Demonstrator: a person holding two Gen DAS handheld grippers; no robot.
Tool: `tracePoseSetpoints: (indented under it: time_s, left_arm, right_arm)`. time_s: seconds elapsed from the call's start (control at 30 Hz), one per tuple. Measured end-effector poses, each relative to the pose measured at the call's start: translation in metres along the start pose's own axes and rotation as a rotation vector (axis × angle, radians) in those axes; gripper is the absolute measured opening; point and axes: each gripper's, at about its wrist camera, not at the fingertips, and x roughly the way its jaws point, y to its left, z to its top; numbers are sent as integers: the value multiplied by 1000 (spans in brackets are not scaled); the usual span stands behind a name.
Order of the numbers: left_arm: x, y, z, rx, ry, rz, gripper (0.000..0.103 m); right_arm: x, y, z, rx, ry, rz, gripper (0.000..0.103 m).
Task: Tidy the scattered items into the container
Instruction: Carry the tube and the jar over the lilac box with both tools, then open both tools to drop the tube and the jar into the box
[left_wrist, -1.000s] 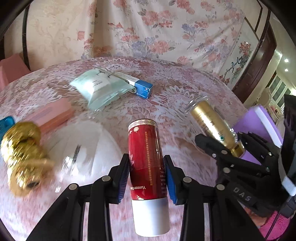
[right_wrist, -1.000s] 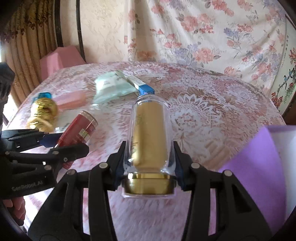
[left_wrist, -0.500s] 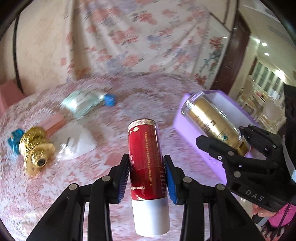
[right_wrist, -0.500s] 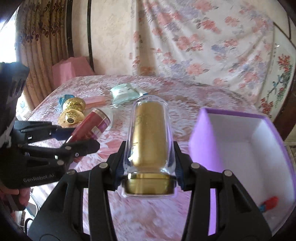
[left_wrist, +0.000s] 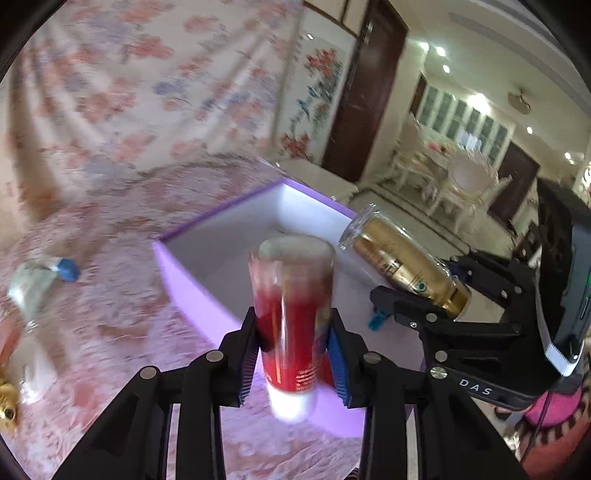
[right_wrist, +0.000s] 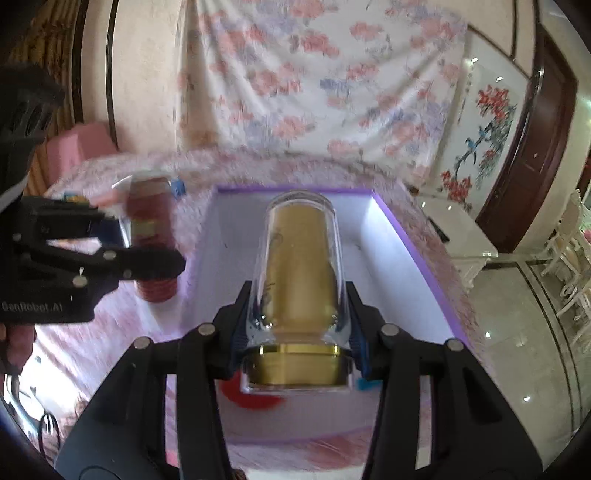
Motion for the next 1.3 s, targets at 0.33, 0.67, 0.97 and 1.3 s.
tracePoseSetpoints:
  time_s: [0.33,0.67,0.97,1.3]
  left_arm:
    - [94,-5,22,16,194,-4,35]
    - [126,-24,31,188,410,141,35]
    - [130,-34,35,245,513,190,36]
    - [87,-34,46,170,453,162,53]
  right_arm:
    - [58,-32,-16,-168,261,124,49]
    - [93,-39,-23,-261,482,260,49]
    - [107,-45,-42,-258,602,285,49]
    - [74,-48,-40,-245,540,306,50]
